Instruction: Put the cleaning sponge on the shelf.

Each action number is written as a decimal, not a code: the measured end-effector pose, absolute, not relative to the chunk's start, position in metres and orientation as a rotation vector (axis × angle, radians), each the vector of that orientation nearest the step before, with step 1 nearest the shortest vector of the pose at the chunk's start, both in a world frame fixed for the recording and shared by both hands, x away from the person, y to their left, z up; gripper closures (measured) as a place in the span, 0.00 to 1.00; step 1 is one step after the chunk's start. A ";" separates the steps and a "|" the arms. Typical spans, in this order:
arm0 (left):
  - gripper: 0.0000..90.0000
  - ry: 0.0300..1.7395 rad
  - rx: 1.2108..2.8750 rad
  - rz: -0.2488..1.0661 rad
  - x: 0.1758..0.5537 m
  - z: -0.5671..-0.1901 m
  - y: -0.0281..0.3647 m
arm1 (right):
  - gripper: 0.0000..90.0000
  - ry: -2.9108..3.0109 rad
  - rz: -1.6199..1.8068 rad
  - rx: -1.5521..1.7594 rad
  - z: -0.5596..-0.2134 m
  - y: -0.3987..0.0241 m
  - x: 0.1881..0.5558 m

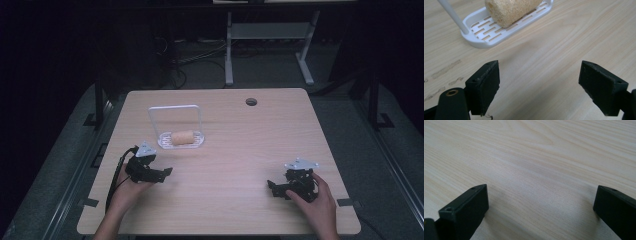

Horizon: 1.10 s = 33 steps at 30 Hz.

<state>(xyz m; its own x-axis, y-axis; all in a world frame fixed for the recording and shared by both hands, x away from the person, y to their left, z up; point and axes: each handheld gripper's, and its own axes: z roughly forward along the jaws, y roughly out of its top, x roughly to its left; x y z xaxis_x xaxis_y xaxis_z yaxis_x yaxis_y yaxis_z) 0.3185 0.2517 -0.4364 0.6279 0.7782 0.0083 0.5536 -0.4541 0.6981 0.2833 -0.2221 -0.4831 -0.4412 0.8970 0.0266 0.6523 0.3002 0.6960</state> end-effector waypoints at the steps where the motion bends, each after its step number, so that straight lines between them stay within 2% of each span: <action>1: 0.19 1.039 2.178 0.436 0.317 -0.436 0.253 | 0.00 2.206 0.916 1.389 -0.483 -0.222 0.283; 33: 0.19 1.060 2.183 0.438 0.267 -0.459 0.280 | 0.00 2.208 0.915 1.391 -0.483 -0.222 0.283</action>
